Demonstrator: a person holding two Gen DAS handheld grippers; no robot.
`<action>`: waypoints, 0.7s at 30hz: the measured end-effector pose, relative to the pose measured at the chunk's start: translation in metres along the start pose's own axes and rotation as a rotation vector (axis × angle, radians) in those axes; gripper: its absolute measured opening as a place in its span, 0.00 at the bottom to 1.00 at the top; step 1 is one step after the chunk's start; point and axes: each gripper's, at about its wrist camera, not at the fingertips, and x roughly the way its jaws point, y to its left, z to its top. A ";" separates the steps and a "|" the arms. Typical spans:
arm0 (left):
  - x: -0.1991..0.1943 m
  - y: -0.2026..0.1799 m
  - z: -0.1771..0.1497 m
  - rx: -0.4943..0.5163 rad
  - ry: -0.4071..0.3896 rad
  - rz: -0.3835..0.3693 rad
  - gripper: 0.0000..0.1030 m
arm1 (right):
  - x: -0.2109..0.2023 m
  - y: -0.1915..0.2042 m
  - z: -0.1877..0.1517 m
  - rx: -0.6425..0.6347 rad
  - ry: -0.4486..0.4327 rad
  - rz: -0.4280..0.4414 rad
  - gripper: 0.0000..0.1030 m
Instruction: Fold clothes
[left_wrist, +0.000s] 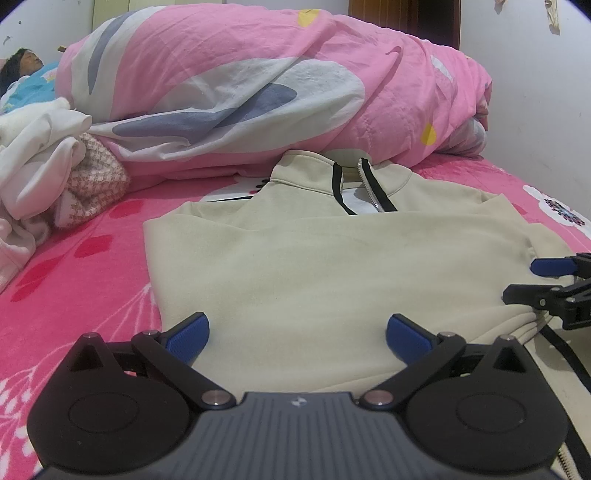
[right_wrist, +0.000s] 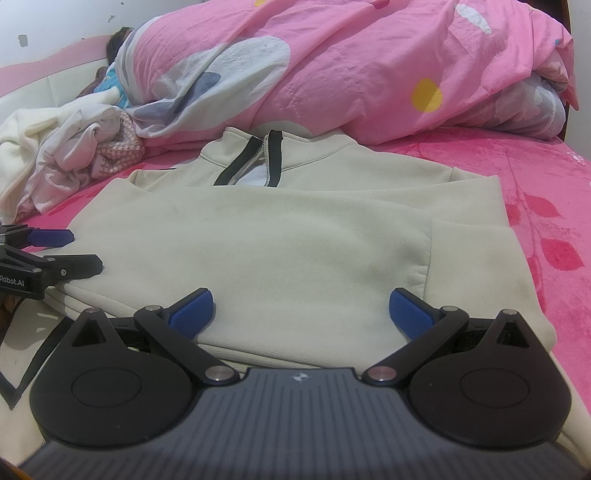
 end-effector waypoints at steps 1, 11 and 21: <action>0.000 0.000 0.000 0.000 0.000 0.000 1.00 | 0.000 0.000 0.000 0.000 0.000 0.000 0.99; 0.000 -0.001 0.000 -0.001 0.002 0.002 1.00 | 0.000 0.000 0.000 0.000 0.000 0.000 0.99; 0.001 0.001 0.000 -0.003 0.001 -0.002 1.00 | 0.000 0.000 0.000 0.001 0.000 0.000 0.99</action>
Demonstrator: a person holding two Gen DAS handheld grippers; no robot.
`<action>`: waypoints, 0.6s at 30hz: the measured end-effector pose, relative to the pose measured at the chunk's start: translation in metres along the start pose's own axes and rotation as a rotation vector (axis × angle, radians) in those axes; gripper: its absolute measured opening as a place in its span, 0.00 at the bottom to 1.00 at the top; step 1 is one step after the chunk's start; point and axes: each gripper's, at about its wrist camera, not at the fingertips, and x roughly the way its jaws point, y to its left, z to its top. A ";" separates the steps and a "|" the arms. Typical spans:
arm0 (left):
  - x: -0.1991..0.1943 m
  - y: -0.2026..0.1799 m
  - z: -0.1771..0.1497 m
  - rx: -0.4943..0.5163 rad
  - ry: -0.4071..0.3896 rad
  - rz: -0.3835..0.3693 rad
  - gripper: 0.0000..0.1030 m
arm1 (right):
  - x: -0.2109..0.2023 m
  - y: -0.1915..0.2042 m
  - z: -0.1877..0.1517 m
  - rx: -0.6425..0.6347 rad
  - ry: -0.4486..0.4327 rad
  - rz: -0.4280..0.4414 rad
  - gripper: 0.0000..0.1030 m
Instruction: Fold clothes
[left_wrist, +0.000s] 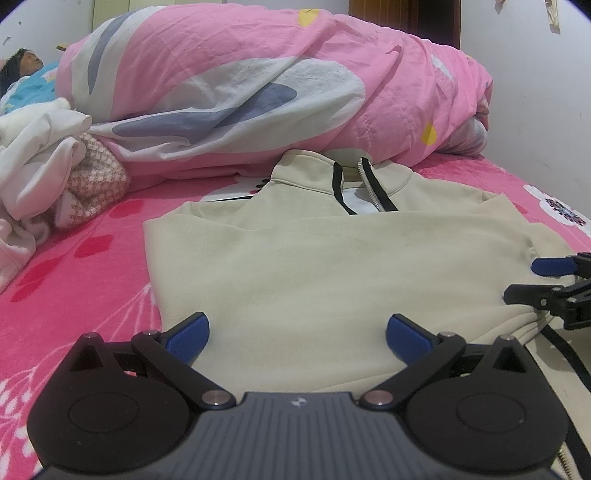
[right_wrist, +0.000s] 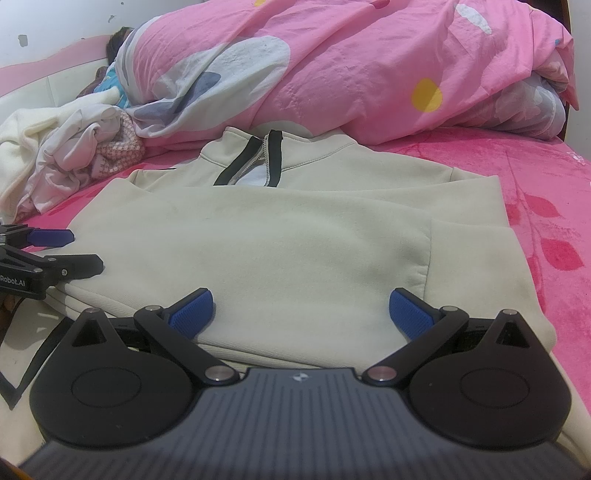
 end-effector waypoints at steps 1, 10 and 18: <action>0.000 0.000 0.000 0.000 0.000 0.000 1.00 | 0.000 0.000 0.000 0.000 0.000 0.000 0.99; 0.000 0.001 0.000 -0.005 0.001 -0.006 1.00 | 0.000 0.000 0.000 0.002 0.001 0.000 0.99; 0.001 -0.001 0.000 -0.004 0.002 -0.003 1.00 | 0.000 0.000 0.000 0.002 0.001 0.000 0.99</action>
